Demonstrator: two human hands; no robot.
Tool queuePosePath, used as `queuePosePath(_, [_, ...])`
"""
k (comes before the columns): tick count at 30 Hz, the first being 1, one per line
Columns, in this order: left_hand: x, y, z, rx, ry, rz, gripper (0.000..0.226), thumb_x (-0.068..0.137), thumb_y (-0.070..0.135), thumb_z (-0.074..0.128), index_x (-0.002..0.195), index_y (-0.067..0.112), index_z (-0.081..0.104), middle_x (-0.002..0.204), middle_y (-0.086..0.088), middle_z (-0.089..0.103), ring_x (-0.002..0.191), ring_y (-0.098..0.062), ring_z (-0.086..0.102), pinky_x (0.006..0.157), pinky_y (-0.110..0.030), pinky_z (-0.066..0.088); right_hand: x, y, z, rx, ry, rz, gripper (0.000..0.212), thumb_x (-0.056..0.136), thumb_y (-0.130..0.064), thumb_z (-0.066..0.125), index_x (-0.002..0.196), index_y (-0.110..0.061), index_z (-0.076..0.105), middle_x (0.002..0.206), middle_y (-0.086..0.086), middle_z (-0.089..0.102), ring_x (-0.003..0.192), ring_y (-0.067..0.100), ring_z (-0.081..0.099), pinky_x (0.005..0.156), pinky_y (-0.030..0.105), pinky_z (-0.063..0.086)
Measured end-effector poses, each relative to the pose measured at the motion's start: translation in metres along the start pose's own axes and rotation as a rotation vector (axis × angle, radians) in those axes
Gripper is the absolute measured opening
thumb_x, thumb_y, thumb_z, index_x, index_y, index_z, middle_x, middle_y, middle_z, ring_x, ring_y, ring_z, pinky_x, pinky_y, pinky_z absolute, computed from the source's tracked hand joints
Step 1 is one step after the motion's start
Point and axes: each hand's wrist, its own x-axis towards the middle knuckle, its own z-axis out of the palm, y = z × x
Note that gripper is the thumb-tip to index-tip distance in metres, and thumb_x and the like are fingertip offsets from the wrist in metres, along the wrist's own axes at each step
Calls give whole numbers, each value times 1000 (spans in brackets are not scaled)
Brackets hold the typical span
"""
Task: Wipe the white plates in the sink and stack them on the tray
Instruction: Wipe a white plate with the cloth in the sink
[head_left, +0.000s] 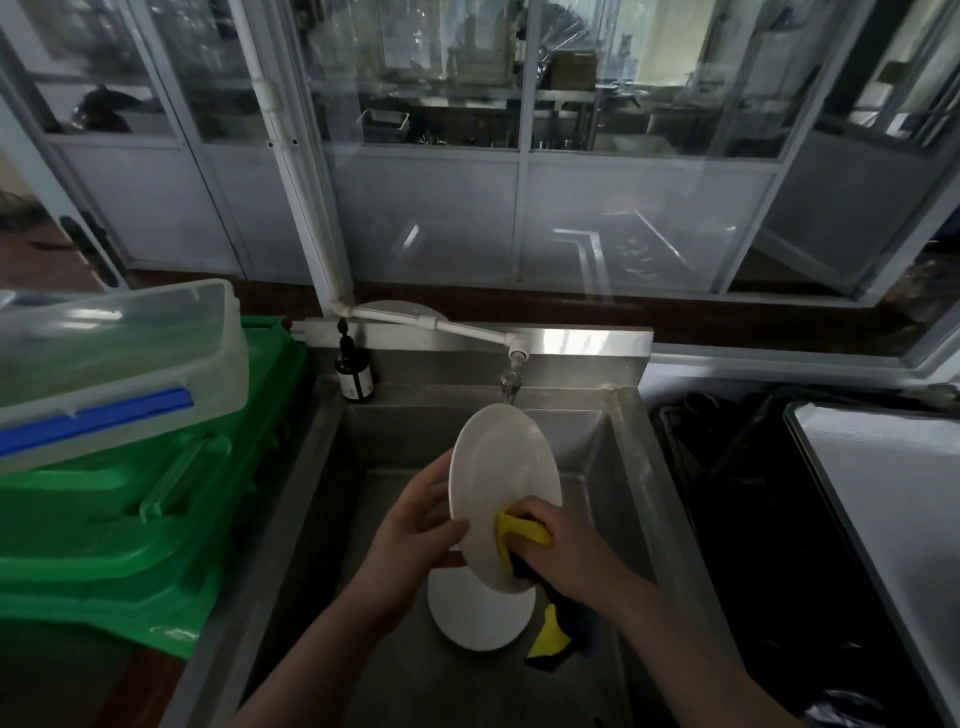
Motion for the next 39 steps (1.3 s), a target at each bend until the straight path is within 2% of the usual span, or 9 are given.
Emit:
queuePosePath(5, [0,3,-2,-8,3,24,68,90,-6,62,139,40,50,122,11,68,110,-21,68,79,-49,61,-5,11,-7,-71,-12,71,15,88,-38,62,103,-38,64,96,-11,69,84,5,66,76,33,59])
queuePosePath(8, [0,3,0,1,2,20,69,92,-9,57,139,40,49,122,14,67,111,-20,68,79,-47,61,-8,15,-10,-148,-24,91,14,89,-38,60,103,-36,64,96,-11,68,85,4,64,76,32,56])
queuePosePath(13, [1,1,2,9,-30,21,68,92,-5,61,138,45,51,127,12,65,113,-20,67,80,-46,61,-12,12,-7,-182,-13,89,17,91,-37,60,107,-32,64,97,-8,68,86,6,64,74,30,55])
queuePosePath(19, [-1,0,-3,41,-71,20,67,82,10,65,133,53,54,132,8,63,117,-22,65,85,-57,58,-19,3,5,-184,-37,18,25,89,-54,54,111,-42,56,105,-16,63,94,6,61,80,35,58])
queuePosePath(22, [-2,-2,-5,54,-93,16,68,83,11,65,135,52,52,135,7,62,119,-23,64,85,-54,59,-22,-7,11,-164,-36,-53,24,92,-49,57,114,-41,56,110,-16,58,100,10,59,82,33,58])
queuePosePath(24, [-2,-2,-7,55,-103,8,68,83,10,64,137,51,51,134,7,62,118,-24,65,85,-54,59,-22,-13,13,-170,-40,-87,23,92,-49,56,115,-42,53,110,-15,60,95,10,61,77,30,59])
queuePosePath(30, [-1,-1,-8,52,-101,-28,68,83,10,64,139,47,50,130,4,65,117,-25,65,86,-54,58,-15,-35,12,-155,-25,-149,24,94,-47,56,116,-44,49,106,-17,61,92,2,59,75,22,53])
queuePosePath(34, [-1,-2,-11,58,-109,-45,67,92,1,61,142,43,48,127,3,65,117,-25,65,88,-54,58,-12,-50,6,-75,10,-139,21,96,-42,57,115,-42,48,96,-22,57,87,-10,56,69,11,46])
queuePosePath(39, [-4,-5,-8,73,-107,-66,68,95,-5,56,140,45,48,126,4,65,114,-23,66,82,-41,59,-2,-64,1,31,62,-130,14,97,-38,57,109,-41,52,97,-22,56,92,-17,50,65,6,38])
